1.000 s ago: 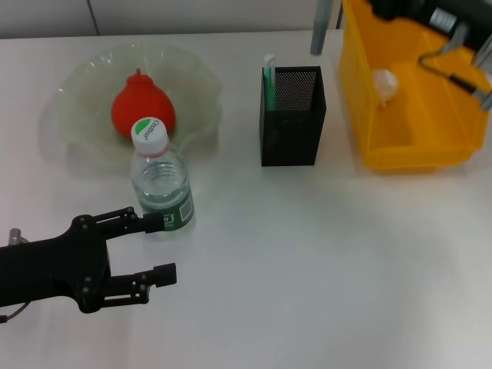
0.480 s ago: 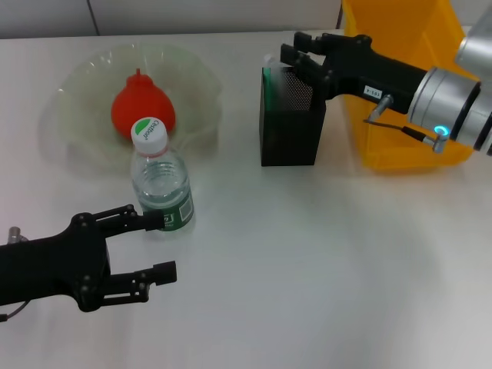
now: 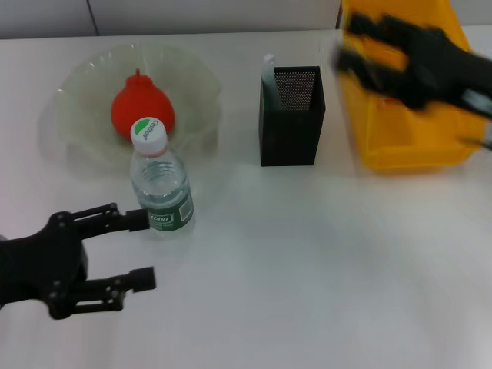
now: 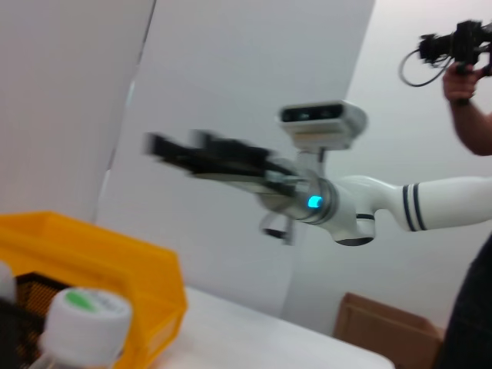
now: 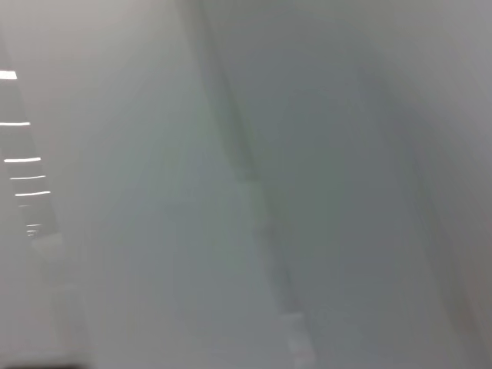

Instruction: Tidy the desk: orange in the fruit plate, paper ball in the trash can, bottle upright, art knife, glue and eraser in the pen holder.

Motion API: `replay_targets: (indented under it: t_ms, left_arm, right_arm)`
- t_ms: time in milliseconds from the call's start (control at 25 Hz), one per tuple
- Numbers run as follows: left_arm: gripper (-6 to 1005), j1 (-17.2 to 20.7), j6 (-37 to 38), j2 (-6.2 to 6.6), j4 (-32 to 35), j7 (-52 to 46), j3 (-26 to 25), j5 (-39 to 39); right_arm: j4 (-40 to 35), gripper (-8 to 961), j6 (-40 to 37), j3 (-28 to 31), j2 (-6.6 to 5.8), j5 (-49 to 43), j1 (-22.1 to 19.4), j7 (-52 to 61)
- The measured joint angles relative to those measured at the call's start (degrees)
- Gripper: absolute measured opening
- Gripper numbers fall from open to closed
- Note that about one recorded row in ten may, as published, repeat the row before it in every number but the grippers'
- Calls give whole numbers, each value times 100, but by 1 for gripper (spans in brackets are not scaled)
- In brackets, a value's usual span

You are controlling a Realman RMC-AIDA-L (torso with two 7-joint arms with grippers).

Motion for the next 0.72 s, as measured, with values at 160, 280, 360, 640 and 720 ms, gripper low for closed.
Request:
replay_targets:
  t_ms: [160, 280, 360, 640, 720]
  left_arm:
    - [800, -63, 185, 196, 49, -166, 22, 18]
    - [800, -144, 191, 239, 50, -234, 26, 46]
    - [800, -164, 194, 243, 53, -254, 27, 51]
    - [800, -327, 199, 248, 87, -442, 76, 121]
    - [800, -327, 199, 236, 90, -442, 89, 125]
  right_arm:
    - [-110, 684, -2333, 223, -156, -1087, -427, -224]
    - [401, 796, -2535, 296, -1, -1741, -503, -816]
    - [738, 796, -2386, 301, 69, -1938, -465, -1105]
    - [1186, 797, -2056, 282, 151, -2058, -347, -1466]
    - [1186, 797, -2042, 290, 152, -2059, -332, -1467]
